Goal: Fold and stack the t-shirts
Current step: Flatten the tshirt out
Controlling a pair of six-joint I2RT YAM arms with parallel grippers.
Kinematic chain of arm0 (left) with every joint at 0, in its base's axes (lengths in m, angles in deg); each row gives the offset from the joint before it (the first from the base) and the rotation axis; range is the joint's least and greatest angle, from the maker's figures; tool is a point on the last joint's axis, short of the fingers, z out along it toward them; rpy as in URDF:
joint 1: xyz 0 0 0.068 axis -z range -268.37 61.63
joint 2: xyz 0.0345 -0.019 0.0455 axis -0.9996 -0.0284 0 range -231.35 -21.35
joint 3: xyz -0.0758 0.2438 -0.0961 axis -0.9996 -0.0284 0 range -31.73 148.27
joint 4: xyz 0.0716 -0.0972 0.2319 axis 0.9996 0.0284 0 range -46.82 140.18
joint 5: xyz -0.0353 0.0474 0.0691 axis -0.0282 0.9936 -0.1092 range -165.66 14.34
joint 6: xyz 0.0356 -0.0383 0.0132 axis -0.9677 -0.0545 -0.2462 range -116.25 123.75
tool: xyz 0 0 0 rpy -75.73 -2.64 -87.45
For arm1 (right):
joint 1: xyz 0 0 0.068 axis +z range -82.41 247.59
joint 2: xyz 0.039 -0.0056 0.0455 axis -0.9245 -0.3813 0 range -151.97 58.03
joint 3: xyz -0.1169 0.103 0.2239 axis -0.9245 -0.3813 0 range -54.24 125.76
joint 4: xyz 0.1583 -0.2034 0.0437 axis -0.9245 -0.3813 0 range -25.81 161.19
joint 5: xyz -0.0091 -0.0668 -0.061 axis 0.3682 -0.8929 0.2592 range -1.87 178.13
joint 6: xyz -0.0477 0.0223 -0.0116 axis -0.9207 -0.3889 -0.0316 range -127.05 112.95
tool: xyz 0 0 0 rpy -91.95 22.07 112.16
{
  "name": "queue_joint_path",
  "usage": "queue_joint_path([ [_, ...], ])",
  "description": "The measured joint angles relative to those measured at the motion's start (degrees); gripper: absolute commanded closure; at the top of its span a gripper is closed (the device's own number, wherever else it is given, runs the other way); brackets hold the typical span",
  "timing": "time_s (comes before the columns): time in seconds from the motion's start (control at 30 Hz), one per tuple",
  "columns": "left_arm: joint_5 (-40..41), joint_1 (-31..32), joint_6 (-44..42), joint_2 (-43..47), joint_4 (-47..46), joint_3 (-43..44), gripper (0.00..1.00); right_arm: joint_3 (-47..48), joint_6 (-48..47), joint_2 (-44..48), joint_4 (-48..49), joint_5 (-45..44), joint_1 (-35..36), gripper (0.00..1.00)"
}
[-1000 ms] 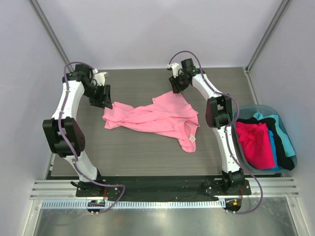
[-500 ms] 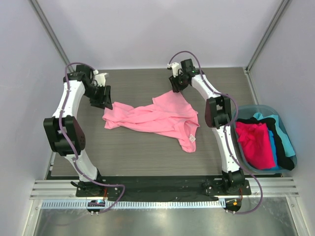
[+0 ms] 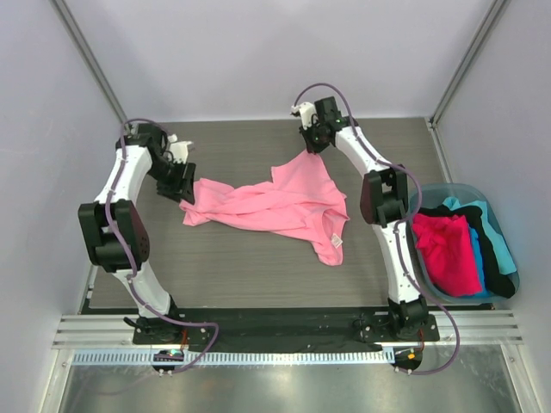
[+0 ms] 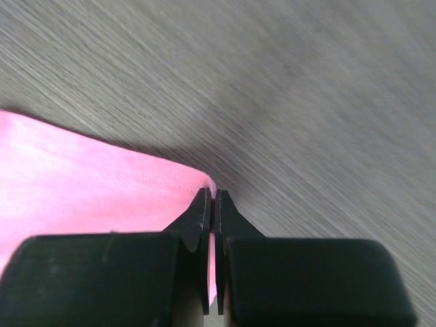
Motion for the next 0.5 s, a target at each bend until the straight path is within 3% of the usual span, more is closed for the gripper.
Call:
queue_joint_path([
  [0.33, -0.9, 0.0, -0.4, -6.0, -2.1, -2.4, 0.45, -1.9, -0.6, 15.5, 0.9, -3.1, 0.4, 0.99],
  [0.5, -0.9, 0.0, 0.2, -11.5, -3.9, -1.2, 0.47, -3.1, -1.5, 17.9, 1.4, -3.8, 1.1, 0.99],
])
